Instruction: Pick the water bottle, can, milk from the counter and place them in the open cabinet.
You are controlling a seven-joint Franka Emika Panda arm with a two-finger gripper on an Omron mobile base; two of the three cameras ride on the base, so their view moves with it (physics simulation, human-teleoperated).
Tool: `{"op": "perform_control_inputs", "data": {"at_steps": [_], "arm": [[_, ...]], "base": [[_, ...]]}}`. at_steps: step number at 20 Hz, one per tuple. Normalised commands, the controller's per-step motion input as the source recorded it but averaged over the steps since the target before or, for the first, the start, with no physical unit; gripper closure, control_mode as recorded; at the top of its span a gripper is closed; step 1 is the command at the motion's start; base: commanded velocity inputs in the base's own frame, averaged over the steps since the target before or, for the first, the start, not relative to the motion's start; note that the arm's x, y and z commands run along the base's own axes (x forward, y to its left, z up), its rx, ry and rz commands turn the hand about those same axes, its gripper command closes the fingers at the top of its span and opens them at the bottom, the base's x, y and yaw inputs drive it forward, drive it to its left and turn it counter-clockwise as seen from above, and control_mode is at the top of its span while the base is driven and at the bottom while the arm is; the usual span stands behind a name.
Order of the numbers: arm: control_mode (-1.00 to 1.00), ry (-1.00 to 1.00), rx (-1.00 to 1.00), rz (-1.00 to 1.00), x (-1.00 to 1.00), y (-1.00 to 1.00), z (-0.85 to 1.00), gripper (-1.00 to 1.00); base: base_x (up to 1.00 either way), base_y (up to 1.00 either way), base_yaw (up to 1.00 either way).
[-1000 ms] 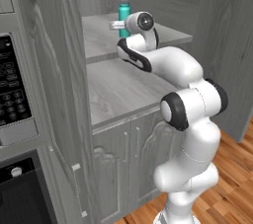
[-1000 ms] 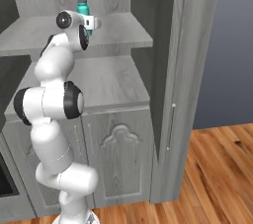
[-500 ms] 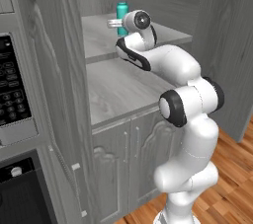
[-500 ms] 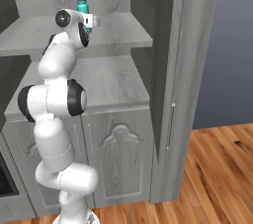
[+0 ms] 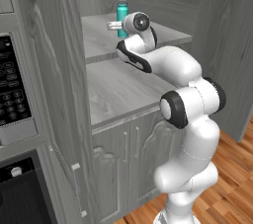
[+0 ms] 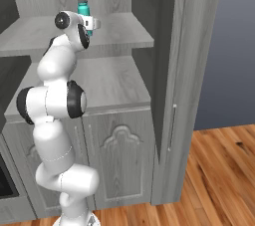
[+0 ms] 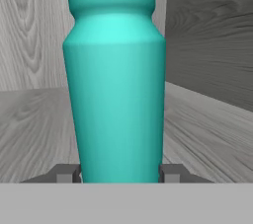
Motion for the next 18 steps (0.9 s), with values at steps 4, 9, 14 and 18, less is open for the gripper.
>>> {"op": "perform_control_inputs", "data": {"at_steps": [4, 9, 14, 18], "arm": [[-1.0, 0.0, 0.0, 0.0, 0.0, 0.0, -0.05, 1.0], [-1.0, 0.0, 0.0, 0.0, 0.0, 0.0, 0.0, 1.0], [-1.0, 0.0, 0.0, 0.0, 0.0, 0.0, 0.0, -1.0], [-1.0, 0.0, 0.0, 0.0, 0.0, 0.0, 0.0, -1.0]], "base": [[0.0, 0.0, 0.0], [0.0, 0.0, 0.0], [0.0, 0.0, 0.0], [0.0, 0.0, 0.0]]}}
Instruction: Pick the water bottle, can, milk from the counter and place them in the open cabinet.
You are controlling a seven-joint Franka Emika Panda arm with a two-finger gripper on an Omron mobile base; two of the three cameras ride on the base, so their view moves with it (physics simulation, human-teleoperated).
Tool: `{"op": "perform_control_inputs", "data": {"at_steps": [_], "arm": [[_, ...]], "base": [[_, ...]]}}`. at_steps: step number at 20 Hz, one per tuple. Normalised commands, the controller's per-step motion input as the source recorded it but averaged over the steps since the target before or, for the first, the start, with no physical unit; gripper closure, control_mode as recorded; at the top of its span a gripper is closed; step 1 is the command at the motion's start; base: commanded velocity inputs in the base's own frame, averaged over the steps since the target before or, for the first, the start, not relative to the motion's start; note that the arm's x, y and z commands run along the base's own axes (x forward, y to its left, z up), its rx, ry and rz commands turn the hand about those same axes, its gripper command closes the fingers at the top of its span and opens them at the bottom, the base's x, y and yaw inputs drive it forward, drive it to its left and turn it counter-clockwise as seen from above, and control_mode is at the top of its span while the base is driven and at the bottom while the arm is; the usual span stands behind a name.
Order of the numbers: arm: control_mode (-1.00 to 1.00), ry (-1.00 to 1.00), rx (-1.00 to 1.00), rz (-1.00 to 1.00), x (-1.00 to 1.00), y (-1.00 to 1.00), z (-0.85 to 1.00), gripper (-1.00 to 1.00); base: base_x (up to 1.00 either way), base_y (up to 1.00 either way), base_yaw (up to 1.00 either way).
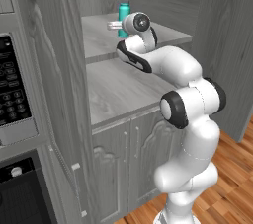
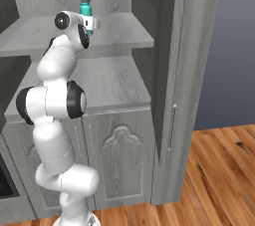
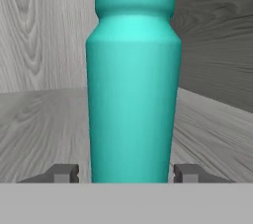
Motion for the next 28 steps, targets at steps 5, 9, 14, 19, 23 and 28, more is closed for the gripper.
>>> {"op": "perform_control_inputs", "data": {"at_steps": [5, 9, 14, 19, 23, 28], "arm": [[-1.0, 0.0, 0.0, 0.0, -0.1, 0.0, 0.0, -1.0], [-1.0, 0.0, 0.0, 0.0, -0.36, 0.0, 0.0, -1.0], [-1.0, 0.02, 0.0, -0.01, -0.68, -0.03, 0.0, -1.0], [-1.0, 0.0, 0.0, -0.03, -0.67, -0.05, 0.01, -1.0], [-1.0, 0.0, 0.0, -0.05, -0.57, -0.16, 0.17, -1.0], [-1.0, 0.13, 0.01, -0.06, -0.49, -0.2, 0.39, -1.0]], "base": [[0.0, 0.0, 0.0], [0.0, 0.0, 0.0], [0.0, 0.0, 0.0], [0.0, 0.0, 0.0], [0.0, 0.0, 0.0], [0.0, 0.0, 0.0]]}}
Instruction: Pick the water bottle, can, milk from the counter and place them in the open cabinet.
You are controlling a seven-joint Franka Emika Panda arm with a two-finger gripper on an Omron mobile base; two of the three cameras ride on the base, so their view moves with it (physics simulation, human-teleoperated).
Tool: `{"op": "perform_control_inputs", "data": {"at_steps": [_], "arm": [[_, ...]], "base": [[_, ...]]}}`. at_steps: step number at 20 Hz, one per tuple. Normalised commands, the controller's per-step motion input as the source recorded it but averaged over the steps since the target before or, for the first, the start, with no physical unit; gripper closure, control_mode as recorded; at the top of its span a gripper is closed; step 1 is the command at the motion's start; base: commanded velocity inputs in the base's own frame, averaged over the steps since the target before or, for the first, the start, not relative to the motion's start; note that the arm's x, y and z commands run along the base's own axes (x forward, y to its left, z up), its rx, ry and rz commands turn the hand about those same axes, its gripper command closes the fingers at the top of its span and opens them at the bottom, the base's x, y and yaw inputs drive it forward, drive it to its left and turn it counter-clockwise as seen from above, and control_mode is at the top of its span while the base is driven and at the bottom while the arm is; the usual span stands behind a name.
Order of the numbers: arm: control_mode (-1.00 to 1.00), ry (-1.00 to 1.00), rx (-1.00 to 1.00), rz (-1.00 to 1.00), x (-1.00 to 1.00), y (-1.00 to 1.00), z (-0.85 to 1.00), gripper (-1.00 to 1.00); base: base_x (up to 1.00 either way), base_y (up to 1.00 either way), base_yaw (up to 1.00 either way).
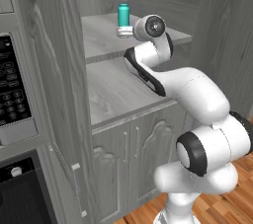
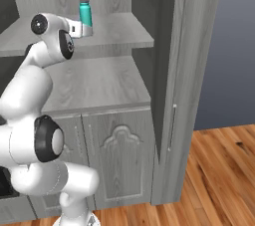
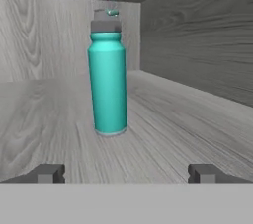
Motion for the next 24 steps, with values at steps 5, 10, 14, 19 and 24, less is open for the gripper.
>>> {"op": "perform_control_inputs", "data": {"at_steps": [5, 10, 14, 19, 24], "arm": [[-1.0, 0.24, 0.01, -0.01, -0.38, -0.14, 0.28, -1.0], [-1.0, 0.29, 0.01, 0.0, -0.52, -0.1, 0.04, -1.0], [-1.0, 0.12, 0.0, 0.0, -0.69, 0.0, 0.0, -1.0], [-1.0, 0.07, 0.01, 0.0, -0.78, -0.07, -0.03, -1.0], [-1.0, 0.0, 0.01, 0.0, -0.75, -0.15, -0.44, -1.0]], "base": [[0.0, 0.0, 0.0], [0.0, 0.0, 0.0], [0.0, 0.0, 0.0], [0.0, 0.0, 0.0], [0.0, 0.0, 0.0]]}}
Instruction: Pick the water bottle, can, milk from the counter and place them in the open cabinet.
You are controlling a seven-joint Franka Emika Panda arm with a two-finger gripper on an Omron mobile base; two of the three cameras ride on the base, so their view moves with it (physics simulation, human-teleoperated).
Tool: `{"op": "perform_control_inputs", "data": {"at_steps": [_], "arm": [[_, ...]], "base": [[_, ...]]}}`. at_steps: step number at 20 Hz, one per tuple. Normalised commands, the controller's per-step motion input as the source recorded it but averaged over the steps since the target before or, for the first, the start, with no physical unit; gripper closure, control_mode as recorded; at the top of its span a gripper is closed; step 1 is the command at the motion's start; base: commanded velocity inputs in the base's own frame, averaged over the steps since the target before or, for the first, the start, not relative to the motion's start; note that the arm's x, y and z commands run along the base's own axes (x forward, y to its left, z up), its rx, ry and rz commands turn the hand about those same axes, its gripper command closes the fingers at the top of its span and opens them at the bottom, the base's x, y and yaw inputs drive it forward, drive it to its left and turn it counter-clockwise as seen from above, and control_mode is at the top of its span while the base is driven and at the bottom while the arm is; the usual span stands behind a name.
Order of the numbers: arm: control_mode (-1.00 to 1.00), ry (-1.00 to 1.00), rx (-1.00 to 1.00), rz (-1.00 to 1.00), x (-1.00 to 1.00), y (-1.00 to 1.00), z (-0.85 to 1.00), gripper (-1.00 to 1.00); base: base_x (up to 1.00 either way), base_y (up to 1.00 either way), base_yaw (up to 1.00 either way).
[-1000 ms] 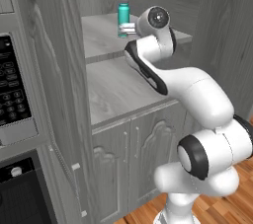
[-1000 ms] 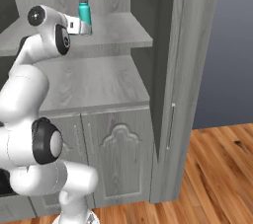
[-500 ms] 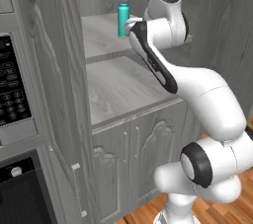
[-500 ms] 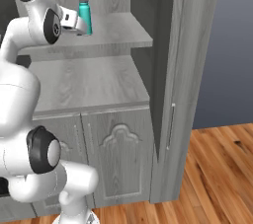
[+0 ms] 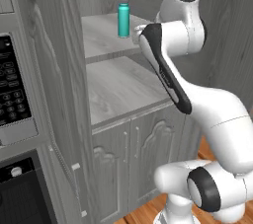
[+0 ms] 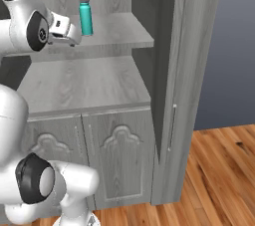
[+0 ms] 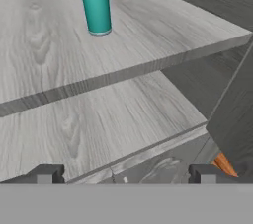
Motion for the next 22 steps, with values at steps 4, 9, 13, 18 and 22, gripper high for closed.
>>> {"op": "perform_control_inputs", "data": {"at_steps": [4, 9, 13, 18, 22], "arm": [[-1.0, 0.05, 0.07, 0.0, -0.74, -0.15, -0.63, -1.0], [-1.0, 0.1, 0.05, 0.0, -0.69, -0.09, -0.69, -1.0], [-1.0, 0.16, 0.01, 0.0, -0.55, -0.06, -0.61, -1.0], [-1.0, 0.17, 0.0, 0.0, -0.55, -0.09, -0.32, -1.0], [-1.0, 0.1, 0.0, 0.0, -0.71, -0.15, -0.18, -1.0]], "base": [[0.0, 0.0, 0.0], [0.0, 0.0, 0.0], [0.0, 0.0, 0.0], [0.0, 0.0, 0.0], [0.0, 0.0, 0.0]]}}
